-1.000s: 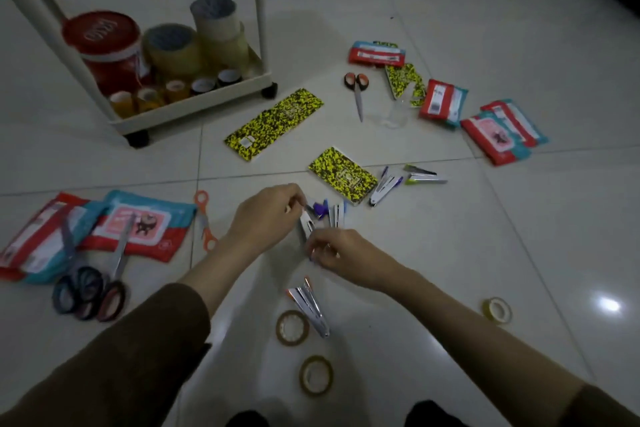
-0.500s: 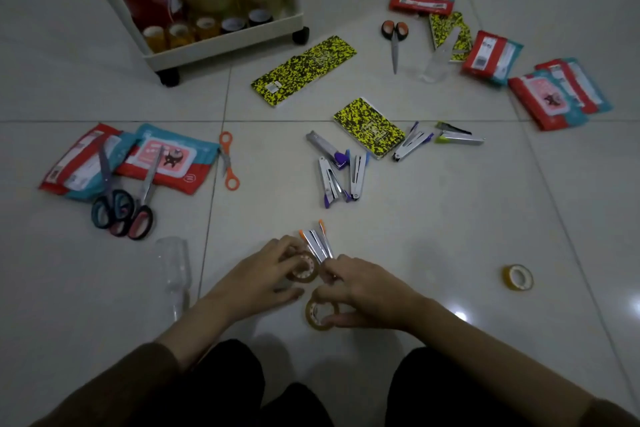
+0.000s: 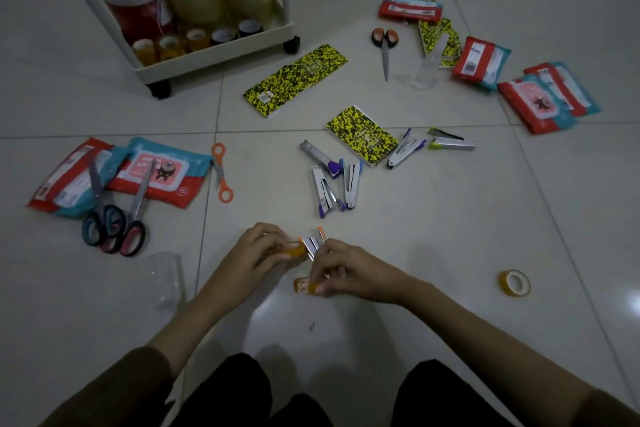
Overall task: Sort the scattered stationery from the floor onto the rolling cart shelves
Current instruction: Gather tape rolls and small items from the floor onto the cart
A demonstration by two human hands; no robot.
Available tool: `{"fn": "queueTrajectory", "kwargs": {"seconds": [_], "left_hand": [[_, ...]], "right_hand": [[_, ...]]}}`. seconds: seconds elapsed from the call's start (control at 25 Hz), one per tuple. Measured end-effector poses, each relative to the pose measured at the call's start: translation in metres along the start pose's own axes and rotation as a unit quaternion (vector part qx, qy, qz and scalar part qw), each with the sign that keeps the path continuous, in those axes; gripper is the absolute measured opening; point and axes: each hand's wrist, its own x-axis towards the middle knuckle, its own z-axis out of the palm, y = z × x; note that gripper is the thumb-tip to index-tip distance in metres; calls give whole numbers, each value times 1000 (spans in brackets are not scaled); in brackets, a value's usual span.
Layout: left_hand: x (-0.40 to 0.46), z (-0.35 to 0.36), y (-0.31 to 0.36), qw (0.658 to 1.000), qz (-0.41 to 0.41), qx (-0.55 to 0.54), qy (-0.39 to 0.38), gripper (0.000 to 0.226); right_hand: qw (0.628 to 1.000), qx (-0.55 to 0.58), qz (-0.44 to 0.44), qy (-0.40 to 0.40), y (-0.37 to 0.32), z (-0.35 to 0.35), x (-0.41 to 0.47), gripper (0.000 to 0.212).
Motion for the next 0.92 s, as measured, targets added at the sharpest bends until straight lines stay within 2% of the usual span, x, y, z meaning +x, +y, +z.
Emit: {"fn": "queueTrajectory", "kwargs": {"seconds": [0.2,0.32,0.4,0.52,0.72,0.92], "left_hand": [[26,-42,5,995,-30,-42,89,8],[50,-83,5,981,-33,-81,174,15],[67,-116,6,969,-27,-87,231,11],[90,-164,9,954,-8,-49,294,8],[122,-217,12,935,-55,98,335,19],[157,-239,-5,924,-34,186,332,26]], "right_hand": [[996,50,2,75,-28,-38,42,9],[996,-2,-9,93,-62,-77,82,9],[993,-54,-24,102,-94,-106,114,10],[980,-163,-57,97,-144,-145,162,11],[949,-291,-74,99,-194,-191,225,18],[936,-306,-63,162,-180,-205,279,13]]}}
